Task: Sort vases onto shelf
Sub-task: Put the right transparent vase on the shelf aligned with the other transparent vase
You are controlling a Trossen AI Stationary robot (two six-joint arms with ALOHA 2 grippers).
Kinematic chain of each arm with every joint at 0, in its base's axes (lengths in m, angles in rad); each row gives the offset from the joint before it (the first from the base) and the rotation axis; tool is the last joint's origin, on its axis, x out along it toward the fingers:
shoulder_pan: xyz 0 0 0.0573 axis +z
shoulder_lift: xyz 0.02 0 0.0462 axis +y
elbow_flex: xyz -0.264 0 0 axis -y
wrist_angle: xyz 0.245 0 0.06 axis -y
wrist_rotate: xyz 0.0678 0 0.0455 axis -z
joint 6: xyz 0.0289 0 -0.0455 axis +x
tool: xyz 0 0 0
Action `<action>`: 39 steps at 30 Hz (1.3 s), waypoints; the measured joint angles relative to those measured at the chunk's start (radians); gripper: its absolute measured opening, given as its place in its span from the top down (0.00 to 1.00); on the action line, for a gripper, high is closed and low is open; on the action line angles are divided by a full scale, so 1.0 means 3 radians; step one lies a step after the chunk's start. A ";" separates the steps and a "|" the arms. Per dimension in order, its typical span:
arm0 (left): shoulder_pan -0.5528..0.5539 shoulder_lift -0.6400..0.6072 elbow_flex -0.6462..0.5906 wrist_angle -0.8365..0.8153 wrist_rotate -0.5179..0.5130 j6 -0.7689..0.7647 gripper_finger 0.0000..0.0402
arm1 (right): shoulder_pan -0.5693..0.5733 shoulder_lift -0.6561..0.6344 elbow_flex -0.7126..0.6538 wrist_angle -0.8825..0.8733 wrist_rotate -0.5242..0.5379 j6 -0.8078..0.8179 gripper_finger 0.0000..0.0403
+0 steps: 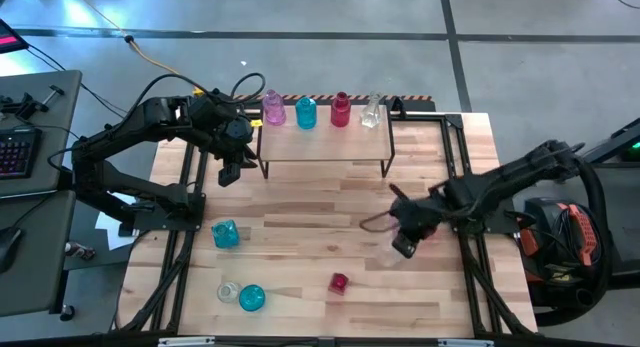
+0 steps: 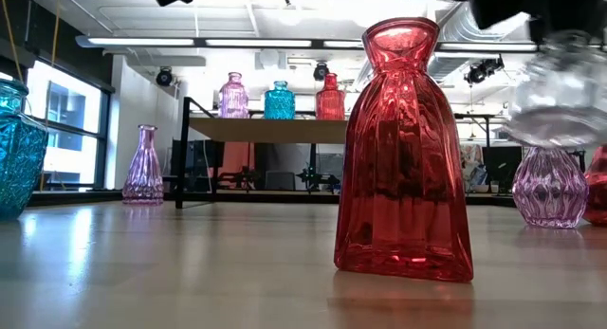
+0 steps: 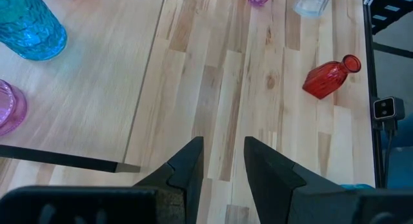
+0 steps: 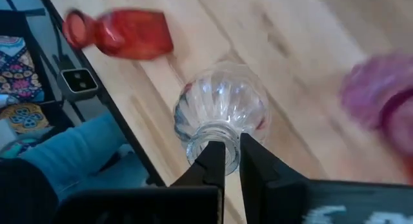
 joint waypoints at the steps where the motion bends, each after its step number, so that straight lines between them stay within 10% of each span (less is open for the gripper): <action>1: -0.0001 0.0000 0.0000 0.0001 0.0000 0.0000 0.74 | -0.0079 0.0000 0.0076 -0.0088 0.0001 -0.0131 1.00; 20: -0.0001 0.0000 0.0000 0.0001 0.0000 0.0000 0.74 | -0.1786 0.0068 0.1171 -0.1060 0.0110 -0.1936 1.00; 39: 0.0000 -0.0001 0.0000 0.0001 0.0000 0.0000 0.74 | -0.2740 0.1085 0.2503 -0.1547 0.0472 -0.2821 1.00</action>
